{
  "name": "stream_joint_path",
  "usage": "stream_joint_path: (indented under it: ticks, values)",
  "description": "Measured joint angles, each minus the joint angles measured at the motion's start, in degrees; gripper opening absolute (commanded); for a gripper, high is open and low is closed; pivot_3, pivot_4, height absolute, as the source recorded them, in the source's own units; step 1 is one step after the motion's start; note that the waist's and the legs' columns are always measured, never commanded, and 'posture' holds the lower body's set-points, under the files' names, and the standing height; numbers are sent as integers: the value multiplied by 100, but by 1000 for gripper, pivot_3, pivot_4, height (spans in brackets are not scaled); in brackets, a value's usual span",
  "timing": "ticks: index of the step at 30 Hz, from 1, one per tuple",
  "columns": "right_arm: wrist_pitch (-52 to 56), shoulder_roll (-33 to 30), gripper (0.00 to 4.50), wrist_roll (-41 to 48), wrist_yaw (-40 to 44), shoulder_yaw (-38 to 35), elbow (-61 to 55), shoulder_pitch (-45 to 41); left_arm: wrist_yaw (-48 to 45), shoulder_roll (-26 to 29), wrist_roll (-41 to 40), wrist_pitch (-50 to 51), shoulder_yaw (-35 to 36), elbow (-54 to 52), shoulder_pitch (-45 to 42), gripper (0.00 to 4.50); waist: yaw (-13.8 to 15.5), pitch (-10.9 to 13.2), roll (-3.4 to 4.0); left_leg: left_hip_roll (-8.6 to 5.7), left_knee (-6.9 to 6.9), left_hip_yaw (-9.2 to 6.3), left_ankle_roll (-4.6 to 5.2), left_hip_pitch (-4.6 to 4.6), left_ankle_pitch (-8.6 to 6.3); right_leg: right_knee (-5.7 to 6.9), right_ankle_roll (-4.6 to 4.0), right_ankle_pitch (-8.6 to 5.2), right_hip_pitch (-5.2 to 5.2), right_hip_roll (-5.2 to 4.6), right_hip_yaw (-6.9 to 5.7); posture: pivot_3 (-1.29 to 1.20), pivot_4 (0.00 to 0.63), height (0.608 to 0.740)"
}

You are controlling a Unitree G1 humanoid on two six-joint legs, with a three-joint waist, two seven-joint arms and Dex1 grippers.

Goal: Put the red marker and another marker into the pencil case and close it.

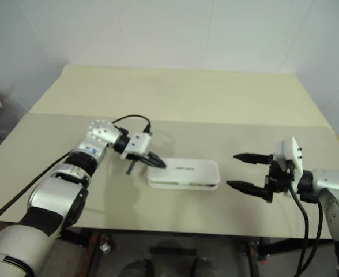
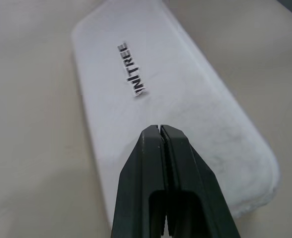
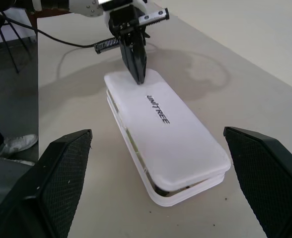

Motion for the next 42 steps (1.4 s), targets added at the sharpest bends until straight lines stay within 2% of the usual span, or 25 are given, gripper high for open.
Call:
stream_joint_path:
  ticks: [8, 18, 22, 25, 29, 32, 35, 38, 42]
  values:
    - [-145, 0, 4500, 43, 424, 2, 375, -63, 8, 30, 271, -1034, -349, -114, 26, 46, -10, -1, 2, 1, 20, -2, 5, 8, -3, 10, 0, 0, 13, 0, 1, 0, 150, 740]
    - [-479, -12, 4500, -32, 854, 20, 1191, -617, 282, 60, 523, -1711, -603, -268, 26, 46, -11, -16, 18, 2, 44, -5, 8, 14, -4, 22, 2, 5, 24, 0, 3, 0, 150, 740]
    - [-576, -11, 4500, -104, 871, 47, 1273, -669, 213, 16, 249, -1242, -313, -241, 135, 46, -15, -16, 19, 2, 48, -4, 12, 8, -3, 22, 3, 10, 21, 0, 4, 0, 150, 740]
    - [-614, -10, 4500, -140, 875, 53, 1274, -673, 8, -92, -462, -595, 284, -277, 340, 46, -13, -14, 16, 4, 48, -5, 11, -4, -2, 23, 4, 11, 8, 0, 2, 0, 150, 740]
    - [-621, -9, 4500, -154, 887, 84, 1271, -688, 0, -114, -1689, 359, 1059, -1153, 581, 46, -14, -14, 16, 6, 45, -5, 12, -4, -3, 21, 4, 10, 9, 0, 3, 0, 150, 740]
    - [-622, -8, 4500, -162, 900, 99, 1275, -702, 0, 58, -2041, 830, 1226, -1658, 895, 46, -34, -14, 16, 6, 45, -2, 11, 1, -3, 23, 4, 10, 10, 1, 5, 0, 150, 740]
    - [-623, -7, 4500, -187, 918, 148, 1288, -806, -1, 474, -2585, 1523, 1282, -2336, 1594, 622, -95, -14, 17, 10, 45, -2, 9, 3, -2, 30, 4, 10, 9, 3, 6, 0, 150, 740]
    - [-627, -12, 4500, -199, 935, 161, 1333, -836, -1, 1029, -3134, 2252, 1195, -2934, 2171, 1689, -145, -14, 16, 11, 45, -7, 8, 3, -1, 34, 3, 10, 11, 1, 4, 0, 150, 740]
    - [-631, -12, 4500, -249, 966, 260, 1454, -974, -1, 1253, -3342, 2636, 1207, -3391, 2378, 2902, -116, -14, 16, 3, 49, -8, 13, 5, 2, 30, 5, 13, 18, -7, 2, 0, 150, 740]
